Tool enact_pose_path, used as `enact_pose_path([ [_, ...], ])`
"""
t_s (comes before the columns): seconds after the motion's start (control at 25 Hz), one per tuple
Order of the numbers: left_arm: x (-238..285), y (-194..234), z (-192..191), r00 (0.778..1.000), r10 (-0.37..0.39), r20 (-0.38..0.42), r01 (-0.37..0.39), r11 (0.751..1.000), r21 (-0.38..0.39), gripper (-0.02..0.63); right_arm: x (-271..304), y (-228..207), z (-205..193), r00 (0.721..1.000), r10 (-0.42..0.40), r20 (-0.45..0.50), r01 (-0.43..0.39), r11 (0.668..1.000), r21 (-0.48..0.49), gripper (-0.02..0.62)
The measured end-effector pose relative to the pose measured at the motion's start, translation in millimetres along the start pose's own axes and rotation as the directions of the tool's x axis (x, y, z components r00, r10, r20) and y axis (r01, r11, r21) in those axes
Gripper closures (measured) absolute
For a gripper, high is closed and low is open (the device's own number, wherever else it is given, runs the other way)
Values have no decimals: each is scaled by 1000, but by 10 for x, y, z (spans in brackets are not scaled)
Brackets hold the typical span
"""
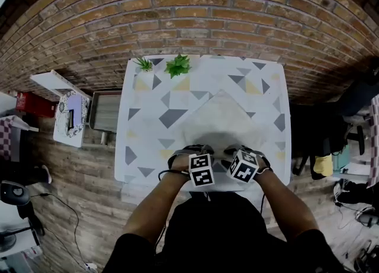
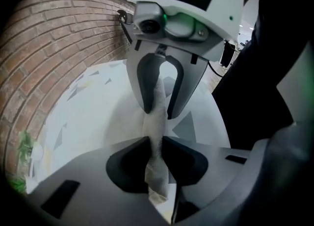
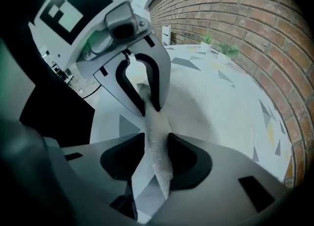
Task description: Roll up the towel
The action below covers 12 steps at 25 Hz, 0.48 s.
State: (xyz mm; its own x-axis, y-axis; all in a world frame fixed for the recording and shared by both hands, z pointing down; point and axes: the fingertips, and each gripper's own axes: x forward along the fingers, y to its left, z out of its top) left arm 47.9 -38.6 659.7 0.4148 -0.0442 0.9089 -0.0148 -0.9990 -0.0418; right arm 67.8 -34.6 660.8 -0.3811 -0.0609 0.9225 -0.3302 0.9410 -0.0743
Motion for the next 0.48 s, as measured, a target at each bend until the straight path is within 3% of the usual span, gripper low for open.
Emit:
enact_pose_path([
  [0.08,-26,-4,13,999,-33,21,34,998,-45,537,18,3,-11,1000,-2,-13,2,1000,-8,453],
  [0.16,-68,-34,18,997,-70,37,73,995,-74,549,2,54,2,999,36,-15,-36,999,-4,531],
  [0.24,-107,-67,8,996,-87,32,88,994,-60,551,-32,110,16,996,86,-7,-85,996,14,537],
  [0.4,-104,-28,21,1000,-2,-2,2,999,37,543,-47,113,-8,994,105,-1,-105,993,58,539],
  [0.48,-117,-6,65,998,55,-10,-54,994,91,495,-43,105,-17,993,121,8,-121,987,101,541],
])
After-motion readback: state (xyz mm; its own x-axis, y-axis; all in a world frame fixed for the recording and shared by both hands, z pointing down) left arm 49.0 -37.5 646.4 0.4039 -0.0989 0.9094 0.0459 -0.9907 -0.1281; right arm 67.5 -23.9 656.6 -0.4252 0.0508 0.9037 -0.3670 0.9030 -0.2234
